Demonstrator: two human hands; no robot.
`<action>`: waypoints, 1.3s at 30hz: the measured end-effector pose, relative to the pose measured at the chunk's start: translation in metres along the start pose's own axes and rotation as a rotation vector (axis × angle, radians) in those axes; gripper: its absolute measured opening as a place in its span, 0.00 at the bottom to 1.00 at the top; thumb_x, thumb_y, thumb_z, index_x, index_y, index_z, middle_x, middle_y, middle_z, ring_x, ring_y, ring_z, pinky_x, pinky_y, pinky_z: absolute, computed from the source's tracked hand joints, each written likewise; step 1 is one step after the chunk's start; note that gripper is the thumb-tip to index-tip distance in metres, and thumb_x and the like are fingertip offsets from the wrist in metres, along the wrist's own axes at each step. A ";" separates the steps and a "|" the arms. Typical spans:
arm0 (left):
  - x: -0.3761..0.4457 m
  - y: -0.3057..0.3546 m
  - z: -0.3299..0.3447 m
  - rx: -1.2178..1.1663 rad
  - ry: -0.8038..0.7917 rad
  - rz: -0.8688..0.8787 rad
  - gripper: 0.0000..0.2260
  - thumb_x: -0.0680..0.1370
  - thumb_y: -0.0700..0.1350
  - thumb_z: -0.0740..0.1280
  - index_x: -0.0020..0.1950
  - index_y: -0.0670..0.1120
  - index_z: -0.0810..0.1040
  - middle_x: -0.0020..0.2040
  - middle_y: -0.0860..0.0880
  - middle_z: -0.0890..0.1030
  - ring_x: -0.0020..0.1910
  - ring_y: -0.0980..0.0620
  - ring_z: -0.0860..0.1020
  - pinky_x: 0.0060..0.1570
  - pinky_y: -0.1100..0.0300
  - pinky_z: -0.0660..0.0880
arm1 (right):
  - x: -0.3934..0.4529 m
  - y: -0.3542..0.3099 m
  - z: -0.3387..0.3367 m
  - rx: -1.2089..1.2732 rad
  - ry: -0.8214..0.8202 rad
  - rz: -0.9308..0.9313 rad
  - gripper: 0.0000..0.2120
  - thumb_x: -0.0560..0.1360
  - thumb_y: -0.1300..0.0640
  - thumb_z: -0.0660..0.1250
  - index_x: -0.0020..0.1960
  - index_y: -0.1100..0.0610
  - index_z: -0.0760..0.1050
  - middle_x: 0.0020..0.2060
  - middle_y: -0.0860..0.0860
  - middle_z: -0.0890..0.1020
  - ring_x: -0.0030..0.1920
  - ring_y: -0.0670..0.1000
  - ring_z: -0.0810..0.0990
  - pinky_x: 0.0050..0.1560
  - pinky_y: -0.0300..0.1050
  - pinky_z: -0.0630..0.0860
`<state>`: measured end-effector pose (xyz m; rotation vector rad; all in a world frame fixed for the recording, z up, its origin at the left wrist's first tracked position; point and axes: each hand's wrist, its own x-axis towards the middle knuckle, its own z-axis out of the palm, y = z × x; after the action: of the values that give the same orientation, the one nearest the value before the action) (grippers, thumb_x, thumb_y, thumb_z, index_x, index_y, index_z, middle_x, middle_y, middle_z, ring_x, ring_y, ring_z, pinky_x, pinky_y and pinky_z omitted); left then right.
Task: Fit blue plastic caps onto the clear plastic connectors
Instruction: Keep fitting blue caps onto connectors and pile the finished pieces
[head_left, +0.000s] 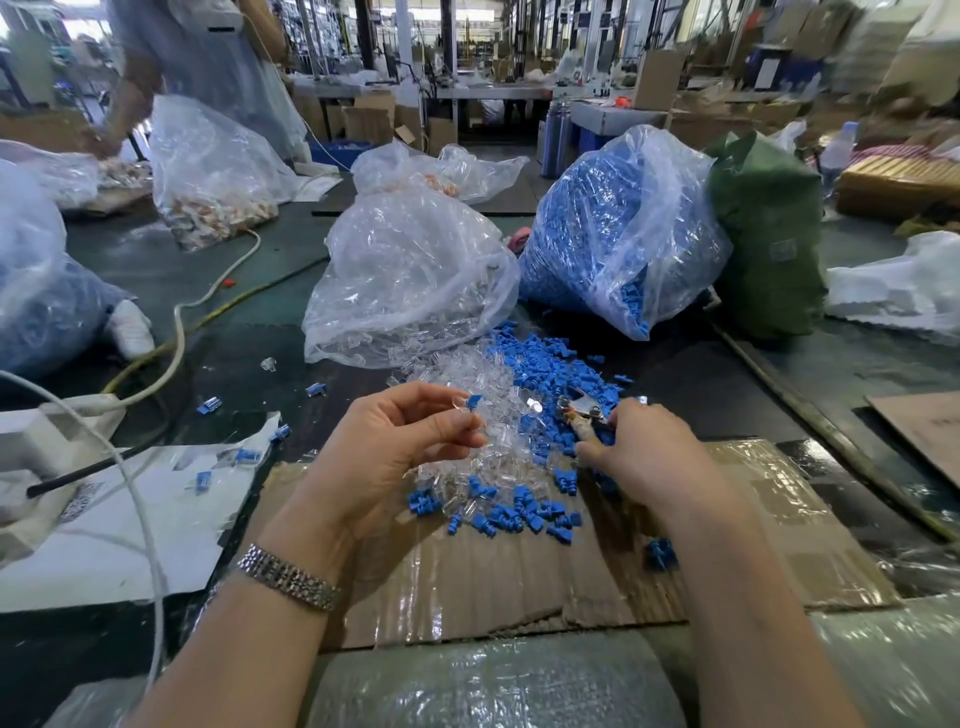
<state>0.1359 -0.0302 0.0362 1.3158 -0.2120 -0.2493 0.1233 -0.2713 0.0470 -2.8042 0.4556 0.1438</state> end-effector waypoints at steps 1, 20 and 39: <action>0.000 0.000 -0.001 -0.005 0.000 0.007 0.08 0.72 0.40 0.76 0.51 0.43 0.86 0.51 0.36 0.85 0.49 0.40 0.86 0.47 0.57 0.82 | 0.000 0.001 -0.002 0.007 -0.007 0.002 0.25 0.77 0.41 0.70 0.62 0.59 0.73 0.58 0.59 0.78 0.58 0.60 0.76 0.59 0.55 0.77; 0.005 0.000 -0.003 -0.107 0.089 0.050 0.09 0.70 0.43 0.77 0.50 0.48 0.87 0.52 0.39 0.86 0.52 0.42 0.85 0.47 0.59 0.81 | -0.014 -0.011 -0.029 0.522 -0.097 -0.226 0.12 0.78 0.56 0.68 0.48 0.67 0.78 0.30 0.54 0.77 0.28 0.49 0.75 0.32 0.46 0.75; 0.004 0.002 0.002 0.253 0.157 0.178 0.08 0.68 0.46 0.75 0.47 0.48 0.86 0.47 0.47 0.87 0.50 0.51 0.85 0.51 0.62 0.80 | -0.035 -0.048 -0.013 0.561 -0.453 -0.447 0.18 0.83 0.49 0.62 0.51 0.66 0.75 0.38 0.56 0.84 0.38 0.55 0.85 0.50 0.60 0.81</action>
<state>0.1390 -0.0327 0.0382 1.5492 -0.2319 0.0341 0.1064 -0.2212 0.0776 -2.1592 -0.2125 0.4571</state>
